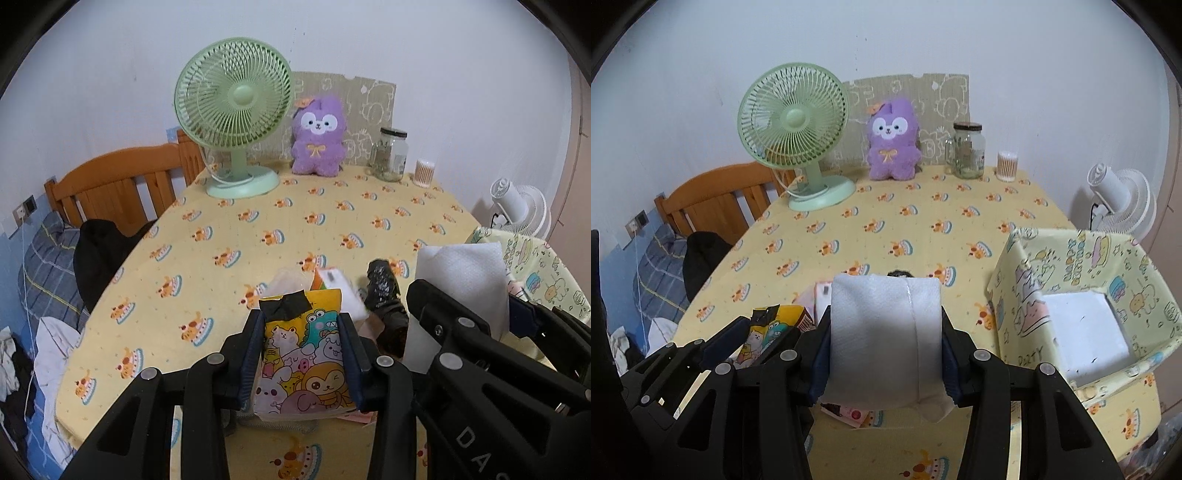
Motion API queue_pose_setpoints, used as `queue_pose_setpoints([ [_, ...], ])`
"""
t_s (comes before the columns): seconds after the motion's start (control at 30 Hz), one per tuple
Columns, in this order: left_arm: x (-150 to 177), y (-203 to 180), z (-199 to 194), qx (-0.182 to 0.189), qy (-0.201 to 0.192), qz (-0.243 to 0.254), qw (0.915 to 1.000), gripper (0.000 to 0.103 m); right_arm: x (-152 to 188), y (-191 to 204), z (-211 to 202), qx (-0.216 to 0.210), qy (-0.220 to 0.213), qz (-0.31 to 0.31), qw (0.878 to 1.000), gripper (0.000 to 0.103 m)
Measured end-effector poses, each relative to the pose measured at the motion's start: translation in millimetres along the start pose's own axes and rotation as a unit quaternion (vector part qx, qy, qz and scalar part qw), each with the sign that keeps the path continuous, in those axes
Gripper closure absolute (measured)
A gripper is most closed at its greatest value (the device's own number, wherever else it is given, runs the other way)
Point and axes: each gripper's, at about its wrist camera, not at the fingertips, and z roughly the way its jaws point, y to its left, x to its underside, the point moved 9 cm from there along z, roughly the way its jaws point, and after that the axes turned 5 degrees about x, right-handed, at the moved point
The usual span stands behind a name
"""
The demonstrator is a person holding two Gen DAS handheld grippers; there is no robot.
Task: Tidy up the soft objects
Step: 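Grasp the cartoon snack bag with the left tool while the right tool holds the towel, then carry the snack bag into the gift box and open the left tool while the right tool carries the towel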
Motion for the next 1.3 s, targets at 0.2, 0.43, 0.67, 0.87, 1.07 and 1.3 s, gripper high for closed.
queue_pose_setpoints([
  [0.2,-13,0,-14,-0.006,-0.02,0.0,0.9998,0.063,-13,1,-15,-0.003,-0.017,-0.005,1.0,0.05],
  [0.43,-25,-8,-27,-0.008,-0.038,0.008,0.9992,0.063,-24,-5,-30,-0.004,-0.034,-0.001,0.999,0.05],
  [0.67,-33,-21,-34,-0.007,-0.053,0.014,0.9985,0.063,-31,-16,-39,0.0,-0.046,0.001,0.999,0.05],
  [0.87,-37,-36,-36,-0.002,-0.055,0.021,0.9983,0.063,-35,-30,-43,0.002,-0.048,0.002,0.999,0.05],
  [1.07,-42,-53,-38,0.003,-0.063,0.029,0.9976,0.063,-40,-45,-49,0.004,-0.058,0.006,0.998,0.05],
  [1.3,-47,-76,-36,0.011,-0.067,0.037,0.997,0.063,-44,-66,-52,0.011,-0.063,0.005,0.998,0.05],
])
